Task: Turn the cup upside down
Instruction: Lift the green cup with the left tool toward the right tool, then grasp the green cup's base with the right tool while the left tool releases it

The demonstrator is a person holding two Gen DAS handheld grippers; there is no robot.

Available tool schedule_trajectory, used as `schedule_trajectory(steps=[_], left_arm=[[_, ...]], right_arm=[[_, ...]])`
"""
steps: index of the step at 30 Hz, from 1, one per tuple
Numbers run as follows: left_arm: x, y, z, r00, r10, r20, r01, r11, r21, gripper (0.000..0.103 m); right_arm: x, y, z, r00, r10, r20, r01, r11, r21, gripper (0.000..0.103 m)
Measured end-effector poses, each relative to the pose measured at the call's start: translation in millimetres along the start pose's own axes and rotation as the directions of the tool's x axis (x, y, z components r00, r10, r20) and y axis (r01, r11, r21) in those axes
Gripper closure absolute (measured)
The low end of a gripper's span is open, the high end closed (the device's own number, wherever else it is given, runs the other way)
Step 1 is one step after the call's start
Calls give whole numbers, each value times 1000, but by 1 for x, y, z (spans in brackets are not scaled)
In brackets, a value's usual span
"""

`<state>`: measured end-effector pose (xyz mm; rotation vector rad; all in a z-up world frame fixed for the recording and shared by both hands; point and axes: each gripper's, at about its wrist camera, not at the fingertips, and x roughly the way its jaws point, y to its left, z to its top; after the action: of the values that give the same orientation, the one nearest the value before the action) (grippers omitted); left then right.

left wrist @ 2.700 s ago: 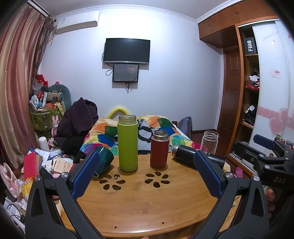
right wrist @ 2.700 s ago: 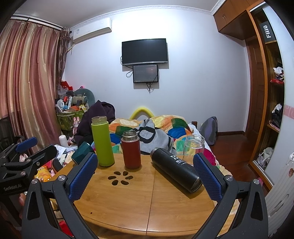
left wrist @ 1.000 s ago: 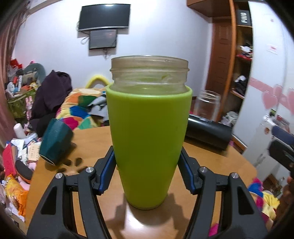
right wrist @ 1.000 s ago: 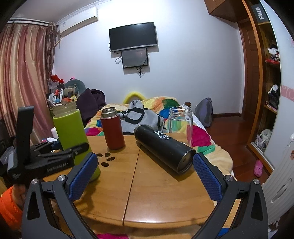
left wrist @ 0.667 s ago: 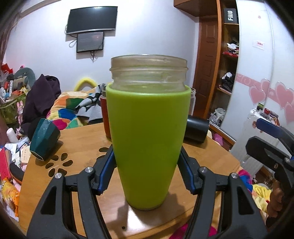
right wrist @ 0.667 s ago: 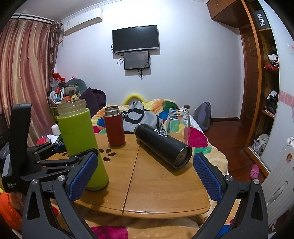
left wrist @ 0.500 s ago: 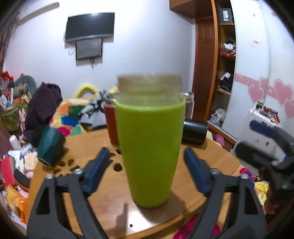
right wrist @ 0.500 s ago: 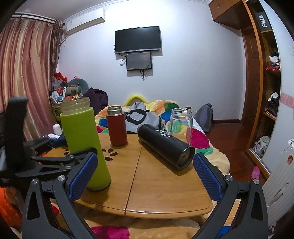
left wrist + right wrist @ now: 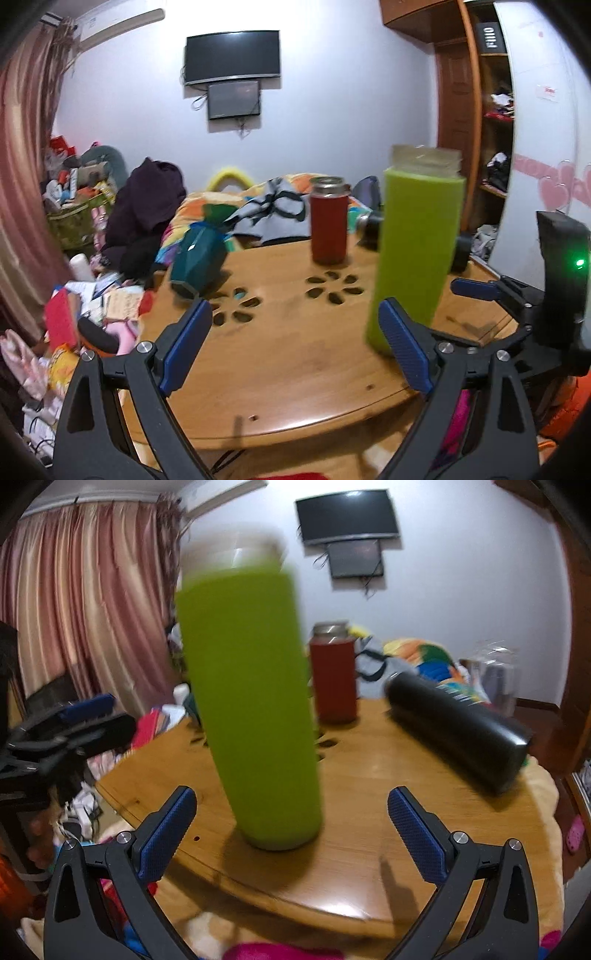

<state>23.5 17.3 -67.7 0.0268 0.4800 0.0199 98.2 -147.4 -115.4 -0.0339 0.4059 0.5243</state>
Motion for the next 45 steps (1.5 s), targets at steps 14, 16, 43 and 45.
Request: schedule_trajectory(steps=[14, 16, 43, 45], left_arm=[[63, 20, 7, 996, -51, -79, 48, 998, -37, 49], [79, 20, 13, 989, -92, -112, 87, 995, -48, 65], [123, -30, 45, 954, -266, -137, 279, 956, 89, 103], [131, -21, 44, 940, -276, -202, 290, 956, 41, 103]], right_arm=[[30, 8, -6, 997, 14, -75, -15, 1000, -13, 39], [29, 8, -6, 997, 12, -76, -13, 1000, -16, 39], [-8, -9, 6, 992, -45, -116, 30, 991, -127, 40], [-8, -12, 7, 992, -41, -116, 27, 993, -117, 40]])
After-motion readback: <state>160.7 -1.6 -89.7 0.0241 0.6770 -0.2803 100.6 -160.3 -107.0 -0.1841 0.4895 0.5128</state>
